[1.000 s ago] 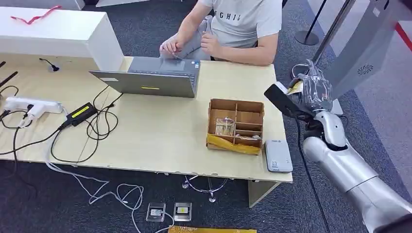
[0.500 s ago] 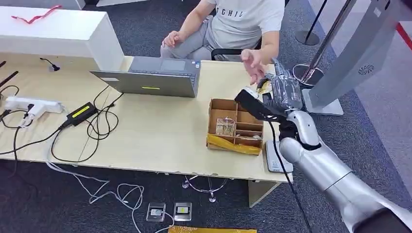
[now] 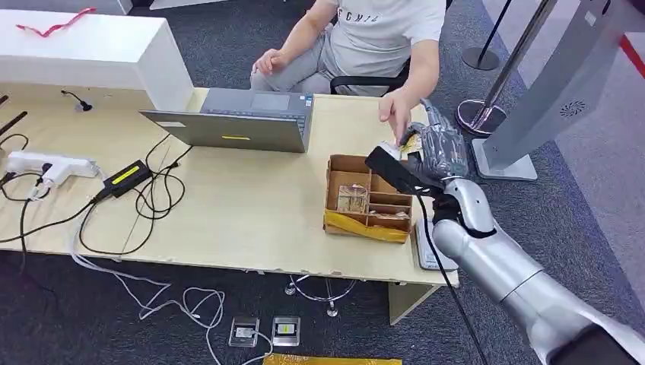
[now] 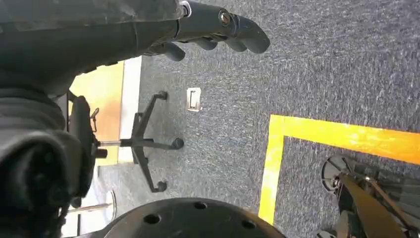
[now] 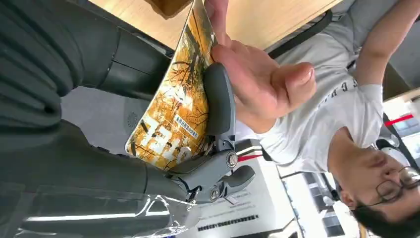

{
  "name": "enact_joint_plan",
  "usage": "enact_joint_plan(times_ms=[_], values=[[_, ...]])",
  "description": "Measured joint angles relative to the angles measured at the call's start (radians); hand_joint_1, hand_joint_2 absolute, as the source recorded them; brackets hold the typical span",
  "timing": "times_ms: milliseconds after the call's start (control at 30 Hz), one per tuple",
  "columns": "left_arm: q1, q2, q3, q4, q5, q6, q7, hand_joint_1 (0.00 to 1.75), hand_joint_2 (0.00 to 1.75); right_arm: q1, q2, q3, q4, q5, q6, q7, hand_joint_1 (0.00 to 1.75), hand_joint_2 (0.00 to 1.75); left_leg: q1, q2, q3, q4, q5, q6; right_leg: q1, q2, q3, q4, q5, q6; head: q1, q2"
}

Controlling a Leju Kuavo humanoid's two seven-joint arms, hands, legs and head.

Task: Pass the card to the sensor for recognition and then transmit it.

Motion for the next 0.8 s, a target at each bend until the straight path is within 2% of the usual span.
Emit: enact_joint_plan(times_ms=[33,67,300,533,633,800], values=[[0.0,0.0,0.0,0.0,0.001,-0.001,0.0,0.0,0.0,0.002,-0.001,0.0,0.002,-0.001,-0.002,-0.001,0.07,1.75,0.0,0.0,0.0,0.0,0.0,0.0,0.0,0.0,0.0,0.0,0.0,0.0,0.0,0.0],[0.0,0.0,0.0,0.0,0.002,-0.001,0.0,0.0,0.0,0.004,-0.001,0.0,0.004,-0.002,-0.003,-0.002,0.0,1.75,0.0,0.0,0.0,0.0,0.0,0.0,0.0,0.0,0.0,0.0,0.0,0.0,0.0,0.0],[0.0,0.0,0.0,0.0,-0.015,-0.003,0.0,0.0,0.0,0.019,-0.01,0.0,0.012,-0.009,-0.03,0.005,0.0,1.75,0.0,0.0,0.0,0.0,0.0,0.0,0.0,0.0,0.0,0.0,0.0,0.0,0.0,0.0],[0.001,0.0,0.0,0.0,-0.031,-0.005,0.001,0.0,0.0,0.044,-0.026,0.0,0.013,0.018,-0.063,0.041,0.0,1.75,0.0,0.001,0.0,0.0,0.0,0.0,0.0,0.0,0.0,0.0,0.0,0.0,0.0,0.0],[0.001,0.0,0.0,0.0,-0.034,-0.018,-0.002,0.0,0.0,0.049,-0.036,0.0,0.01,0.045,-0.044,0.067,0.0,1.75,0.0,0.001,0.001,0.0,0.0,0.0,0.0,0.001,0.0,0.0,0.0,0.0,0.0,0.0],[0.005,0.002,0.0,0.0,-0.036,-0.034,-0.015,0.0,0.0,0.068,-0.098,0.0,-0.092,0.113,0.058,0.158,0.0,1.75,0.0,0.0,0.001,0.0,0.0,0.0,0.0,0.0,0.0,0.0,0.0,0.0,0.0,0.0]])
